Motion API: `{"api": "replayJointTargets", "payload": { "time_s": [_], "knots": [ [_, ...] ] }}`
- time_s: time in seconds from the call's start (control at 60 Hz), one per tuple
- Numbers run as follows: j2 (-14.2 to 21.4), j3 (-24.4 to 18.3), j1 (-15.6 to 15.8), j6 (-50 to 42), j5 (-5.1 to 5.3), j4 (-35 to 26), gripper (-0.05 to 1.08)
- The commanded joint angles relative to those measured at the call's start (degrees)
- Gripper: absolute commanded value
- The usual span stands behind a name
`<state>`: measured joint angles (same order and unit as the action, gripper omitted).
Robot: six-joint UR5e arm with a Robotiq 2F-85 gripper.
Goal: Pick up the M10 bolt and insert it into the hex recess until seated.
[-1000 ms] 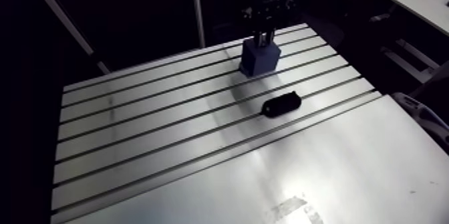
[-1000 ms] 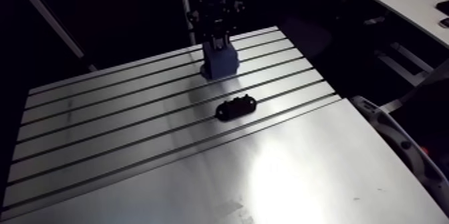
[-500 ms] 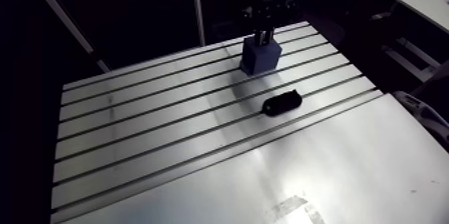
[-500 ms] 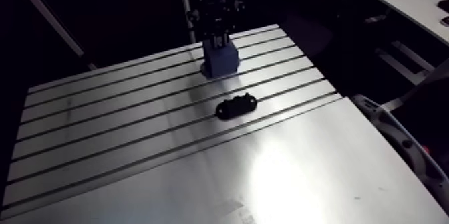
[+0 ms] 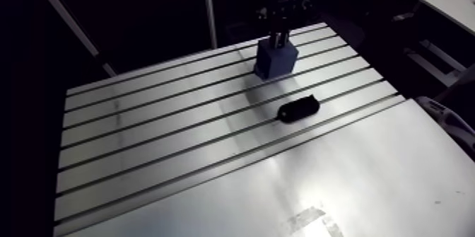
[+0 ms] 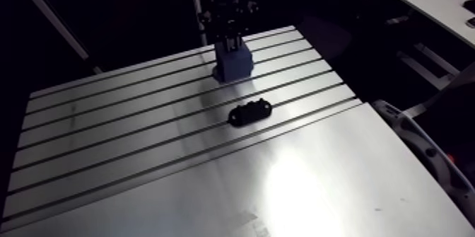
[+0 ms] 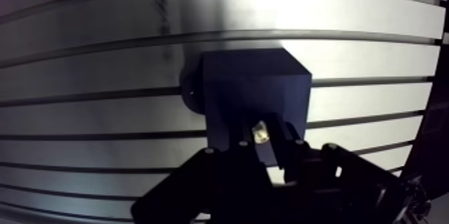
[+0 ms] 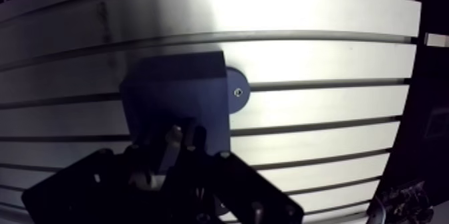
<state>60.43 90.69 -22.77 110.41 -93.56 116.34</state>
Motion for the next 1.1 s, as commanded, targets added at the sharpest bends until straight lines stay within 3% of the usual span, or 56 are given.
{"api": "replayJointTargets", "payload": {
  "time_s": [0.017, 1.1],
  "knots": [
    [-0.01, 0.06, 0.00, 0.03, 0.00, -0.01, 0.73],
    [0.44, 0.15, 0.09, 7.33, -0.09, -0.18, 0.78]
  ]
}}
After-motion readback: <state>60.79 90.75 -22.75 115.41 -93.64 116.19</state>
